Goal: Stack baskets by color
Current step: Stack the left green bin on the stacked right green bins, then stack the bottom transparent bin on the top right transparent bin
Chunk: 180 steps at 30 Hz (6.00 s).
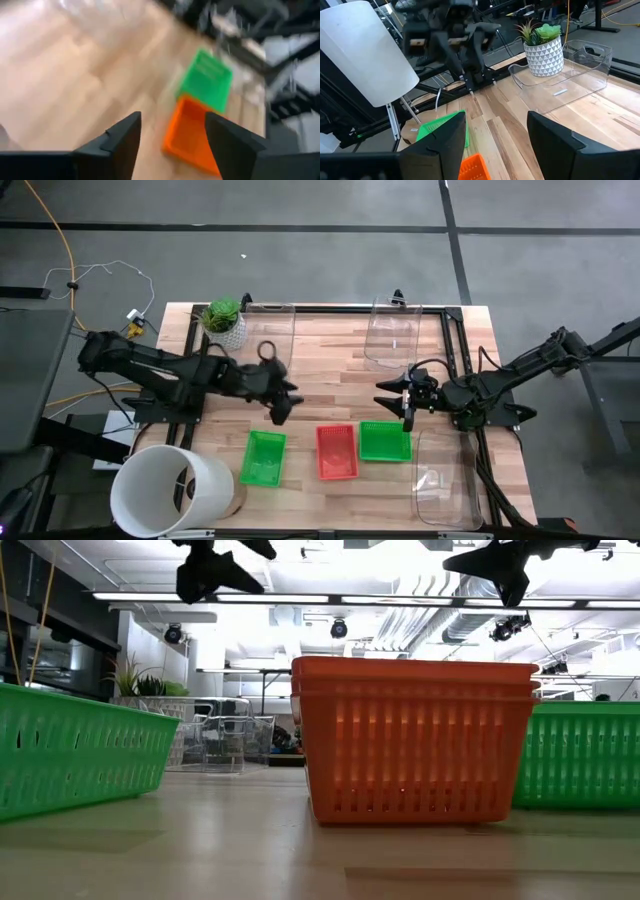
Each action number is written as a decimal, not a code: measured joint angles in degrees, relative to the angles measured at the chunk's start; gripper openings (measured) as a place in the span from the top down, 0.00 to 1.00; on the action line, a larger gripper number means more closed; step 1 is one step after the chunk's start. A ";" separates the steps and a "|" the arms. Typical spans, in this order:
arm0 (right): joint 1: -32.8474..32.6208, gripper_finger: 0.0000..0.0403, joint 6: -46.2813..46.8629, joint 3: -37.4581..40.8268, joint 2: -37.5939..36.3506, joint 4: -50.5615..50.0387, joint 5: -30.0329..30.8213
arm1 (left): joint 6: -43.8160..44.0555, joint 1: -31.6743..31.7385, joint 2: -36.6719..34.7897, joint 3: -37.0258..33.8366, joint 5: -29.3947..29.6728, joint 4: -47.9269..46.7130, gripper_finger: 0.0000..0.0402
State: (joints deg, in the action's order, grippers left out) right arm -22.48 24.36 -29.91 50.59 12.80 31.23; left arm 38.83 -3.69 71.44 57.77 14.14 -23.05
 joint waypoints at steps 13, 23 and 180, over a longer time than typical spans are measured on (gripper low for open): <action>0.00 0.51 1.08 0.02 0.02 -0.18 0.02 | 26.22 -9.72 13.16 5.94 -2.67 -18.99 0.47; 0.00 0.51 1.09 0.02 0.02 -0.79 0.04 | 42.59 -14.33 23.87 5.87 -10.69 -22.13 0.47; -0.01 0.51 -39.89 0.00 -8.30 39.60 14.16 | -29.65 -1.84 51.09 58.93 -10.95 -12.96 0.55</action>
State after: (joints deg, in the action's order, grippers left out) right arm -22.49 -15.53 -29.91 42.29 52.39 45.38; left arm 9.18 -5.52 122.52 116.70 3.19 -36.01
